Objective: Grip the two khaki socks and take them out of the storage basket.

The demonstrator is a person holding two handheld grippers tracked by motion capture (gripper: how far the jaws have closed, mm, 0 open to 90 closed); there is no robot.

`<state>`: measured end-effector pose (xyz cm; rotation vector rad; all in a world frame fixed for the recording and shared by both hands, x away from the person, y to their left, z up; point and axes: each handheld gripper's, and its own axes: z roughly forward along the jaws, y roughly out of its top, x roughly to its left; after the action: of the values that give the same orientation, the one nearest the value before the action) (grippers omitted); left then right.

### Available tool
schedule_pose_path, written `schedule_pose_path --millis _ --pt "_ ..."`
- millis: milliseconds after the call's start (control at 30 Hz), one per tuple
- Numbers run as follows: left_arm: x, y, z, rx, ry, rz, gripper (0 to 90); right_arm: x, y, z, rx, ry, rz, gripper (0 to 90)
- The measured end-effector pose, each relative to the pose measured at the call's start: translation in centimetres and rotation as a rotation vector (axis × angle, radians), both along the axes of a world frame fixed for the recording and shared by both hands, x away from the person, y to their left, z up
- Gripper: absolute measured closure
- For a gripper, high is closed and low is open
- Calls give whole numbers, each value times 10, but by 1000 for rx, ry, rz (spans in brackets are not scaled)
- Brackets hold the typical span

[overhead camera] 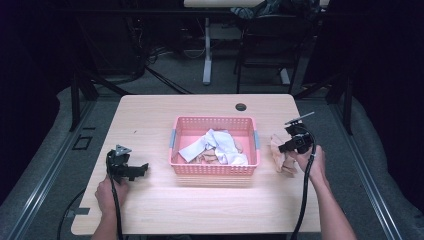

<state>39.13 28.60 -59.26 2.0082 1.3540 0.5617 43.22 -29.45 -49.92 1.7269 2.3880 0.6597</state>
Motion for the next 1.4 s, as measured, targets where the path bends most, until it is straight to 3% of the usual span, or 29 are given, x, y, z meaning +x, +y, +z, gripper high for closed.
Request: schedule_pose_path --millis 200,567,667,1100,1400 --pt "0 0 0 1 0 0 0 4 -1 -12 11 34 -11 857" --pt "0 0 0 0 0 0 0 7 -4 -20 30 75 -23 829" --pt "0 0 0 0 0 0 0 7 -4 -19 36 67 -29 800" --pt "0 0 0 1 0 0 0 -15 -6 5 30 -12 1 311" --pt "0 0 0 3 2 -2 0 -40 -5 26 18 -67 50 136"
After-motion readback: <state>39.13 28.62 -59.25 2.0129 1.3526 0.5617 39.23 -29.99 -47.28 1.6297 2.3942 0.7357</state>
